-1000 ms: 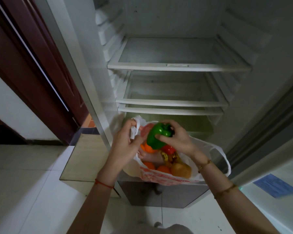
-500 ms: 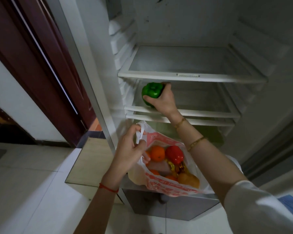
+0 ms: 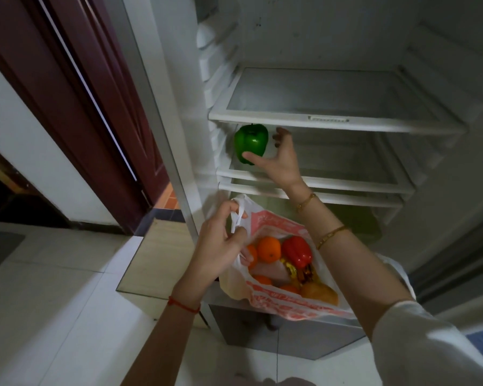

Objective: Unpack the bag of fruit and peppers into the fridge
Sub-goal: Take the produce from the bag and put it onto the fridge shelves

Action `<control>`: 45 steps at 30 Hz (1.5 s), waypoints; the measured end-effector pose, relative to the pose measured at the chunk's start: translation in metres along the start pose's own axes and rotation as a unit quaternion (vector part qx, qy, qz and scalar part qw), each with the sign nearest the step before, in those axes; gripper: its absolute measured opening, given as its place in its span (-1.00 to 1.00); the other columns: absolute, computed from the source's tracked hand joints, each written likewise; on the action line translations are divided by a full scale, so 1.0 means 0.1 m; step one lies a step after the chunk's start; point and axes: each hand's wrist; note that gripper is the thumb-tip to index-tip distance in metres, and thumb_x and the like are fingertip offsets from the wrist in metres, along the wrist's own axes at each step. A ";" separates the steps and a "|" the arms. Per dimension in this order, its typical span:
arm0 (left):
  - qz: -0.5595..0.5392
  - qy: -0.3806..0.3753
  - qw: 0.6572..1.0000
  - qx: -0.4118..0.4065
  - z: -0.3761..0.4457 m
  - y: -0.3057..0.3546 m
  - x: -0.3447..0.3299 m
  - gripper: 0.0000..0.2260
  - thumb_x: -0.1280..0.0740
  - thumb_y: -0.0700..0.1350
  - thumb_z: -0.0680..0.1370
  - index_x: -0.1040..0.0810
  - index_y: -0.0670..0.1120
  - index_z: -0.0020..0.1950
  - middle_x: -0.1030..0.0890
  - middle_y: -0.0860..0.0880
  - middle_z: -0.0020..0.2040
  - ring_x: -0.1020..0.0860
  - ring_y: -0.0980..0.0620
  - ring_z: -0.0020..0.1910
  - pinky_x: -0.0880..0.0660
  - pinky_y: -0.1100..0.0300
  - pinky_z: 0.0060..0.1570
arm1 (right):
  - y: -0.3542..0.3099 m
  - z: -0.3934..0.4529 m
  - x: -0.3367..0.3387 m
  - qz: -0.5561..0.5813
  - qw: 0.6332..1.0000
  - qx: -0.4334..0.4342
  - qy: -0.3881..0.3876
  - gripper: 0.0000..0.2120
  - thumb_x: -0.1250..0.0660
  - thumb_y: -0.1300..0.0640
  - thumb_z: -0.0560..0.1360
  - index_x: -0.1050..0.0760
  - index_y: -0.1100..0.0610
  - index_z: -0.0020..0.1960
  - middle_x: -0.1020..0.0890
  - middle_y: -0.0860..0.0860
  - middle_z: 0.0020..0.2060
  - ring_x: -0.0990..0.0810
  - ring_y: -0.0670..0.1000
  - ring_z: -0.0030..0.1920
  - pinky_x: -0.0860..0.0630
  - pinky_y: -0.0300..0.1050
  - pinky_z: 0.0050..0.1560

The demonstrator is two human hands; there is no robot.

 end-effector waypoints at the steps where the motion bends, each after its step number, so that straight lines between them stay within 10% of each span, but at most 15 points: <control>1: 0.001 0.001 1.000 -0.002 0.00 0.00 0.00 -0.79 -0.21 -0.33 0.58 -0.40 -0.07 0.13 -0.65 -0.18 -0.42 -0.66 -0.08 -0.47 -0.64 -0.05 -0.26 | 0.02 -0.11 0.09 -0.006 1.000 -0.001 0.014 -0.23 -0.58 -0.05 0.30 -0.30 0.16 0.35 -0.47 0.08 0.25 -0.48 0.00 0.21 -0.47 -0.14 0.22; 5: -0.003 0.000 1.000 -0.005 -0.03 0.01 -0.02 -0.78 -0.21 -0.34 0.58 -0.41 -0.05 0.12 -0.66 -0.12 -0.41 -0.66 -0.07 -0.48 -0.64 -0.01 -0.29 | 0.11 -0.70 0.47 0.039 0.997 0.045 0.053 -0.85 -0.35 0.09 0.53 -0.52 0.16 -0.13 -0.61 0.05 -0.26 -0.59 0.01 -0.24 -0.57 -0.01 -0.15; 9: 0.001 -0.002 1.000 -0.014 -0.07 0.02 -0.05 -0.79 -0.21 -0.35 0.59 -0.39 -0.09 0.13 -0.66 -0.20 -0.35 -0.66 -0.08 -0.48 -0.62 -0.05 -0.33 | 0.35 -1.18 0.69 -0.017 0.994 0.005 -0.108 -0.65 -0.24 0.23 0.58 -0.57 0.28 -0.35 -0.63 0.12 -0.46 -0.60 0.10 -0.46 -0.56 -0.10 -0.36; 17: 0.011 -0.013 1.000 -0.018 -0.10 -0.01 -0.11 -0.79 -0.21 -0.32 0.59 -0.37 -0.06 0.14 -0.67 -0.27 -0.27 -0.67 -0.09 -0.47 -0.61 -0.18 -0.33 | 1.33 -1.30 0.43 -0.411 0.881 -0.082 -0.219 -0.61 -0.30 -0.10 0.51 -0.48 0.09 0.24 -0.66 0.10 0.03 -0.63 0.12 0.04 -0.55 -0.01 0.04; 22: 0.001 -0.017 1.000 -0.013 -0.12 0.00 -0.12 -0.79 -0.22 -0.32 0.60 -0.35 -0.10 0.19 -0.69 -0.26 -0.24 -0.67 -0.10 -0.46 -0.64 -0.06 -0.33 | 1.48 -1.38 0.25 -0.329 0.935 -0.111 -0.069 -0.73 -0.25 -0.17 0.55 -0.50 -0.02 0.10 -0.62 -0.04 -0.02 -0.59 0.07 0.08 -0.52 -0.12 0.04; 26: 0.003 -0.012 1.000 -0.008 -0.14 0.02 -0.13 -0.78 -0.22 -0.33 0.60 -0.36 -0.11 0.20 -0.69 -0.24 -0.22 -0.67 -0.09 -0.46 -0.60 0.08 -0.41 | 1.51 -1.48 0.15 -0.406 0.892 -0.109 -0.164 -0.68 -0.15 0.11 0.63 -0.39 0.22 0.33 -0.57 0.09 0.15 -0.55 0.09 0.12 -0.43 -0.54 -0.15; 30: 0.005 -0.013 1.000 -0.009 -0.16 0.01 -0.13 -0.79 -0.22 -0.33 0.59 -0.35 -0.12 0.17 -0.68 -0.24 -0.31 -0.66 -0.07 -0.48 -0.58 0.10 -0.43 | 1.48 -1.49 0.12 -0.496 0.841 -0.110 -0.186 -0.41 -0.23 0.12 0.57 -0.07 0.11 0.52 -0.27 0.24 0.42 -0.34 0.28 0.38 -0.44 0.11 0.27; 36: 0.017 -0.019 0.999 -0.024 -0.15 0.03 -0.15 -0.81 -0.24 -0.29 0.59 -0.35 -0.10 0.16 -0.67 -0.23 -0.23 -0.66 -0.05 -0.48 -0.58 0.06 -0.39 | 1.36 -1.55 0.25 -0.327 0.915 -0.157 -0.177 -0.16 -0.49 0.04 0.37 -0.12 0.15 0.50 -0.33 0.20 0.37 -0.36 0.21 0.37 -0.40 -0.01 0.27; 41: 0.028 -0.021 0.999 -0.034 -0.09 0.07 -0.17 -0.81 -0.23 -0.31 0.61 -0.36 -0.13 0.19 -0.64 -0.24 -0.17 -0.62 0.07 -0.53 -0.49 0.17 -0.52 | 1.14 -1.57 0.50 -0.112 0.976 -0.144 -0.118 -0.53 -0.51 0.14 0.38 -0.51 0.10 0.26 -0.66 0.05 0.01 -0.63 0.07 0.05 -0.58 -0.08 0.10; 45: 0.014 -0.009 0.999 -0.034 -0.02 0.07 -0.19 -0.81 -0.22 -0.33 0.60 -0.38 -0.13 0.18 -0.63 -0.23 -0.19 -0.66 -0.03 -0.50 -0.59 -0.01 -0.28 | 0.88 -1.50 0.77 0.246 0.908 -0.294 -0.172 -0.60 -0.42 0.12 0.46 -0.52 0.17 0.28 -0.63 0.20 0.14 -0.60 0.11 0.17 -0.51 0.01 0.29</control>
Point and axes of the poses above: each hand's wrist, its own z-axis towards the middle knuckle, its own x-axis out of the back of the hand, y = z × x
